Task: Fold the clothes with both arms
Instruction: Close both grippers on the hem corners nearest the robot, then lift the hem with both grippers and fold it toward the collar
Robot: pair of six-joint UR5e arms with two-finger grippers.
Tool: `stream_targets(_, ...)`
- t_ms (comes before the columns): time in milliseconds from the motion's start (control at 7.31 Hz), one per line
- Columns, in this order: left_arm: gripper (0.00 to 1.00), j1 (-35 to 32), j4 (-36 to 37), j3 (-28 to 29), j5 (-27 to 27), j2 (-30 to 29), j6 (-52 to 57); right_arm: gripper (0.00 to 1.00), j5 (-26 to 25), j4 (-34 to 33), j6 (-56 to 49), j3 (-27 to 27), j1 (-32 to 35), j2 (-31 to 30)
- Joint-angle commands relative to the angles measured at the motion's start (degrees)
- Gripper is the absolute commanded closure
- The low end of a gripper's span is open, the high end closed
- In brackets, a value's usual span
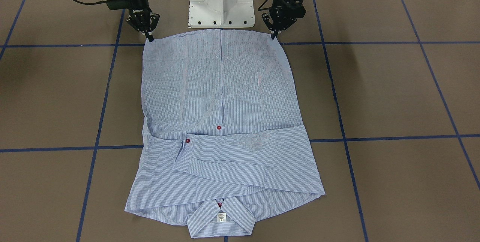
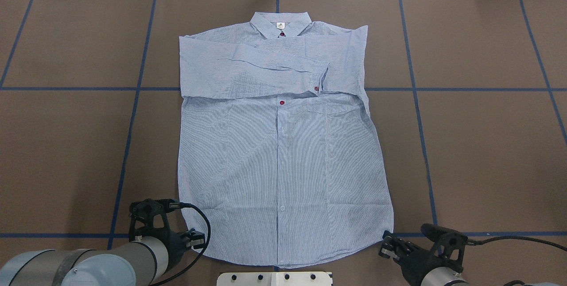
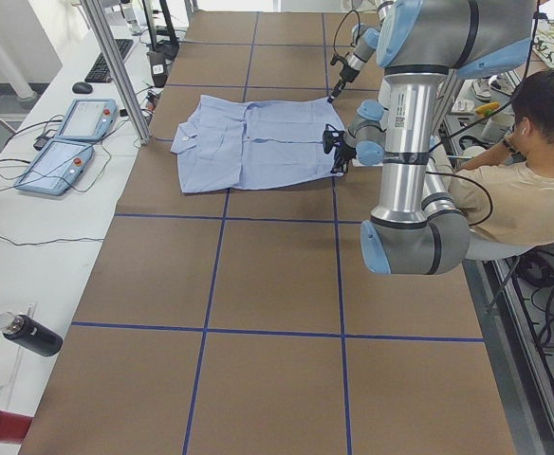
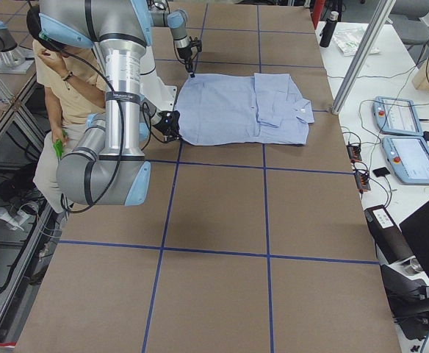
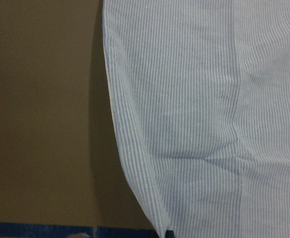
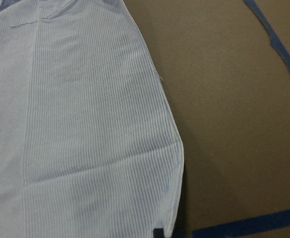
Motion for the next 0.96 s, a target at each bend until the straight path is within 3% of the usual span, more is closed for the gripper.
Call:
stream_targets(0, 1.00, -0.6, 2.3, -9.6, -2.1, 2.4, 1.4, 1.00, 1.9, -3.3, -0.2, 13.2, 0.1, -7.4)
stream_targets(410, 1.00, -0.7, 14.8, -27.7, -11.4, 4.3, 1.3, 1.00, 11.8, -18.3, -0.2, 30.0, -0.4, -7.2)
stream_targets(547, 1.00, -0.7, 15.4, -28.9, -12.9, 4.1, 1.3, 1.00, 12.4, -22.4, -0.4, 33.8, -0.7, -6.2)
stream_targets(684, 1.00, -2.7, 15.5, -27.5, -12.8, 3.8, 1.4, 1.00, 14.2, -25.3, -1.6, 34.0, 3.3, -4.6)
stream_targets(821, 1.00, -6.8, 15.4, -22.5, -12.8, 3.0, 1.5, 1.00, 16.6, -28.0, -4.7, 32.7, 7.7, -1.6)
